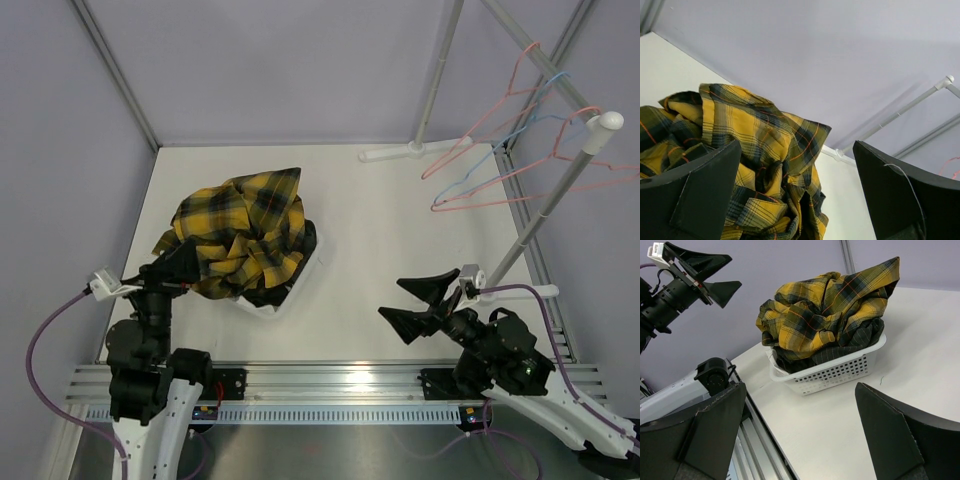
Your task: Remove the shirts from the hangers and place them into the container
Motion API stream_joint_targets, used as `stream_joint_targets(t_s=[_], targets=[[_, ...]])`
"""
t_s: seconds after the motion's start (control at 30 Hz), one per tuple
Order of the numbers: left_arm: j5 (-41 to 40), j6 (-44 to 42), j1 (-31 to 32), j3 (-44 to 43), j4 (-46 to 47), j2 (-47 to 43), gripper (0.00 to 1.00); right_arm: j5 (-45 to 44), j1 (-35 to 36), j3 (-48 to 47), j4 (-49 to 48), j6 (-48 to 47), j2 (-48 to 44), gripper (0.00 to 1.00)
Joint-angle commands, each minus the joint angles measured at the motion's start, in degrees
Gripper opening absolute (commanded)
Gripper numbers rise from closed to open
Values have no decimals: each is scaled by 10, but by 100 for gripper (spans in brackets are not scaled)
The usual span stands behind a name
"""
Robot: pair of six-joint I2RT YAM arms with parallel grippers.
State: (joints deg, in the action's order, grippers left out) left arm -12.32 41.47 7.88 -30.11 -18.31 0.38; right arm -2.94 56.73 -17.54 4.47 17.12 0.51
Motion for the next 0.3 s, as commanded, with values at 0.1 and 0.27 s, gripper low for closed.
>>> stream_joint_targets(t_s=[0.1,0.27], targets=[[-21,-37,1,-1,-27,-73,99,0,5,-15,-38,-10,30,100],[-14,-37,1,0,-31,-79,99,-8,4,-14,-33,-7,16,99]])
